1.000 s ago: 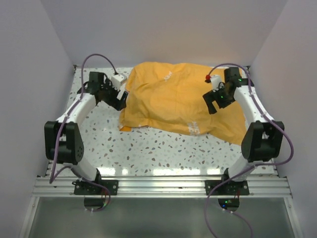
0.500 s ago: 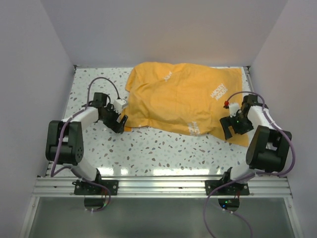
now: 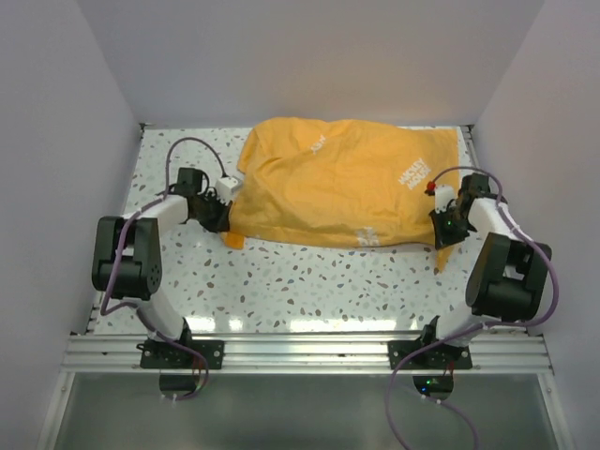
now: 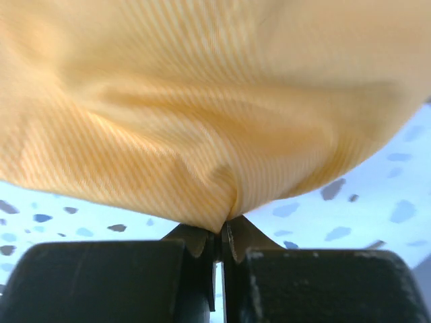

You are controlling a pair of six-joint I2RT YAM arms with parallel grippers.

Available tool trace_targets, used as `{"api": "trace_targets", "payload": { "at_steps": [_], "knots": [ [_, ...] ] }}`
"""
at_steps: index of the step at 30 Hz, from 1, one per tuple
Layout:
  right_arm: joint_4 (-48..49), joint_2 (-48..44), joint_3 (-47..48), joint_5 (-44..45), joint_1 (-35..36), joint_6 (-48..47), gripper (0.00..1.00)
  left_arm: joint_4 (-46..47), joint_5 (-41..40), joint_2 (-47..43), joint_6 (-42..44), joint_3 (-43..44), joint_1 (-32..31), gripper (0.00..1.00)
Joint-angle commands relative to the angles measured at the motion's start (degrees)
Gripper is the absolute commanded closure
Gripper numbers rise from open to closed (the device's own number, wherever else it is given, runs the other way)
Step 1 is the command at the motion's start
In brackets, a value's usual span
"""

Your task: Put the pillow into the pillowcase

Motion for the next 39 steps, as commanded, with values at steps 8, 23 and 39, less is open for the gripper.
{"api": "trace_targets", "payload": {
  "at_steps": [8, 23, 39],
  "knots": [
    [-6.58, -22.33, 21.48, -10.61, -1.59, 7.07, 1.0, -12.93, 1.85, -19.97, 0.52, 17.02, 5.64, 1.0],
    [-0.18, -24.12, 42.27, -1.03, -1.94, 13.75, 1.0, -10.56, -7.66, -32.42, 2.89, 26.44, 5.73, 1.0],
    [-3.43, 28.2, 79.0, 6.86, 6.24, 19.48, 0.01, -16.12, -10.1, 26.11, -8.27, 72.87, 5.29, 0.42]
  ]
}}
